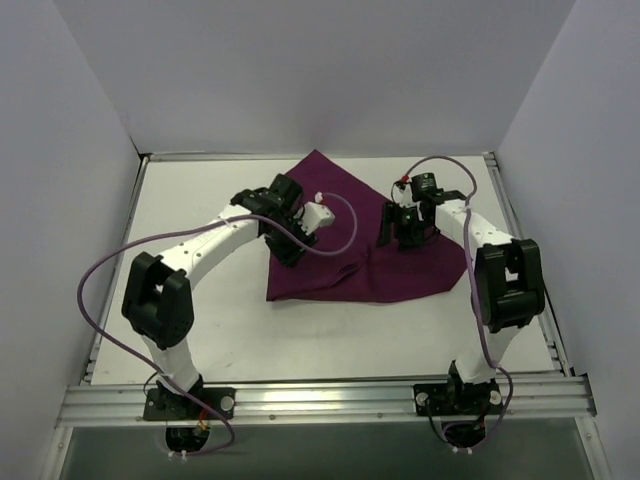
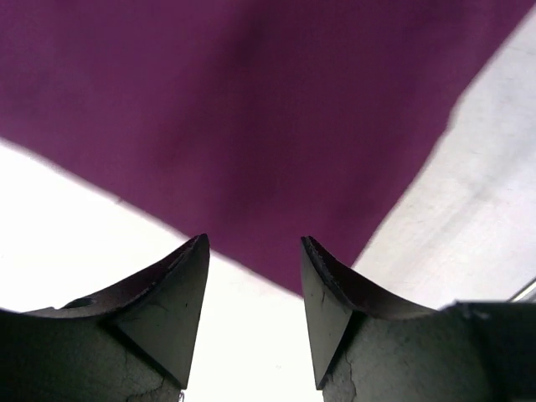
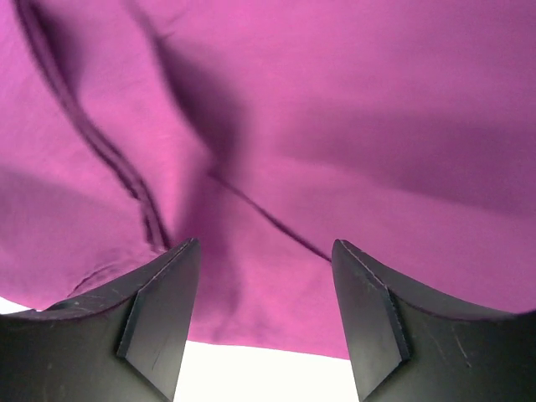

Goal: Prepare the surgical pack

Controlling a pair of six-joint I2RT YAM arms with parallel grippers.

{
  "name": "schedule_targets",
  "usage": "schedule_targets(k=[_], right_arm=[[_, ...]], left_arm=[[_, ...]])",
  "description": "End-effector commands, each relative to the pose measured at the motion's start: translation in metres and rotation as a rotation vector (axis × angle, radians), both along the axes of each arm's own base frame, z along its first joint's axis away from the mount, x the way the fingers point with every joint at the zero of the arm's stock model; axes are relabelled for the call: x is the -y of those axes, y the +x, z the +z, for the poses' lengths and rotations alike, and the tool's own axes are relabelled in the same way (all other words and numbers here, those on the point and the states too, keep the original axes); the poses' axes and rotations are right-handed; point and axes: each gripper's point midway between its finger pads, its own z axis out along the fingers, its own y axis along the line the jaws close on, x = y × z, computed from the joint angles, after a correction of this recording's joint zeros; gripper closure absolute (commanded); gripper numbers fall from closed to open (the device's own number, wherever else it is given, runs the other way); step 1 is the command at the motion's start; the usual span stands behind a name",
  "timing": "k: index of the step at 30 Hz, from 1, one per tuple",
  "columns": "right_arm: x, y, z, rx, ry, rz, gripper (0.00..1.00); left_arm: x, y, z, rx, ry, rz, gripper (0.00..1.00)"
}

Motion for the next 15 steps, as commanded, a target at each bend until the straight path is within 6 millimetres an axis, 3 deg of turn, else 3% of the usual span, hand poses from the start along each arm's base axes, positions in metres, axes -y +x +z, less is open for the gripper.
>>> schedule_targets(k=[1, 2, 4, 5, 9, 12, 15], right_arm=[[0.041, 0.005, 0.042, 0.065, -0.053, -0.145, 0.40], [0.076, 0.006, 0.040, 0.063, -0.120, -0.248, 0.39], [0.112, -0.009, 0.034, 0.029, -0.199, -0.348, 0.35], [0.149, -0.014, 0.032, 0.011, -0.227, -0.456, 0.34], [0.192, -0.022, 0.016, -0.021, -0.168, -0.594, 0.33], [0.217, -0.018, -0.005, -0.046, -0.216, -0.637, 0.33], [0.227, -0.008, -0.025, -0.051, -0.191, -0.653, 0.34]], left_arm=[[0.027, -0.011, -0.013, 0.002, 0.031, -0.111, 0.44], [0.034, -0.014, -0.018, 0.004, 0.034, -0.129, 0.44], [0.041, -0.015, -0.029, 0.015, 0.056, -0.148, 0.44], [0.045, -0.018, -0.032, 0.032, 0.085, -0.167, 0.44], [0.056, -0.028, -0.049, 0.044, 0.137, -0.233, 0.44], [0.060, -0.029, -0.048, 0.061, 0.127, -0.245, 0.44], [0.059, -0.026, -0.045, 0.085, 0.125, -0.251, 0.43]])
